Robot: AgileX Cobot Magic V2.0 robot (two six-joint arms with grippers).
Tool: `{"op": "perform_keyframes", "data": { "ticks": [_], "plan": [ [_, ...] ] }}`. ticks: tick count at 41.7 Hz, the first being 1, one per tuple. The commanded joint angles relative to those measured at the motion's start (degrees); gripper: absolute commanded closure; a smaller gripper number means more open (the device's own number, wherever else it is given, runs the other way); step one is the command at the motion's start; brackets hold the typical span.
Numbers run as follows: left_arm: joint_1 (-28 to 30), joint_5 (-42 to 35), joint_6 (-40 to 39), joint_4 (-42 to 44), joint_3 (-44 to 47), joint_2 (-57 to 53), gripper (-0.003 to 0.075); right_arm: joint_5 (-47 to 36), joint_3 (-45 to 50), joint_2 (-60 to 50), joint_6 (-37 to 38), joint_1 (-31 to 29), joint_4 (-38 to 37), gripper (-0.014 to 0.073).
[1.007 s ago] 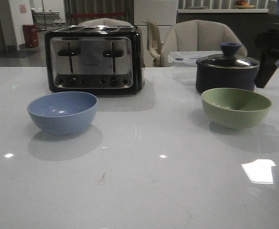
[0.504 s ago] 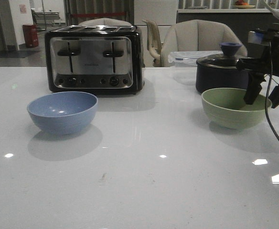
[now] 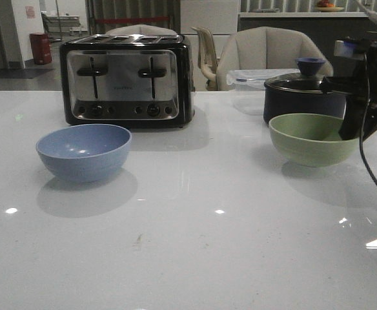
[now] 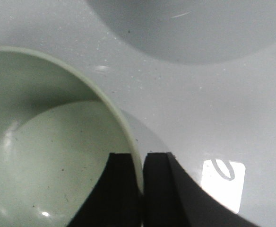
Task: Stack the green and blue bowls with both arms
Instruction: 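Lift the green bowl with the right gripper and set it down centrally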
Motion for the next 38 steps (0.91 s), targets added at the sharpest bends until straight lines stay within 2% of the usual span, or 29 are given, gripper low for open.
{"op": "perform_keyframes", "data": {
  "ticks": [1, 9, 16, 26, 38],
  "plan": [
    [-0.47, -4.66, 0.07, -0.68, -1.74, 0.19, 0.0085, -0.88, -0.46, -8.37, -2.40, 0.86, 0.75, 0.0550],
    [-0.47, -4.66, 0.07, -0.68, -1.74, 0.19, 0.0085, -4.14, 7.62, -17.72, -6.93, 5.33, 0.75, 0.0550],
    [-0.47, -4.66, 0.07, -0.68, -1.74, 0.19, 0.0085, -6.58, 15.29, -23.28, -7.23, 12.56, 0.70, 0.0550],
    [-0.47, -4.66, 0.07, -0.68, -1.74, 0.19, 0.0085, -11.44, 21.42, -23.70, -7.23, 22.26, 0.75, 0.0550],
    [-0.47, -4.66, 0.07, -0.68, -1.74, 0.19, 0.0085, -13.33, 21.84, -20.59, -7.18, 26.64, 4.87, 0.0550]
  ]
}}
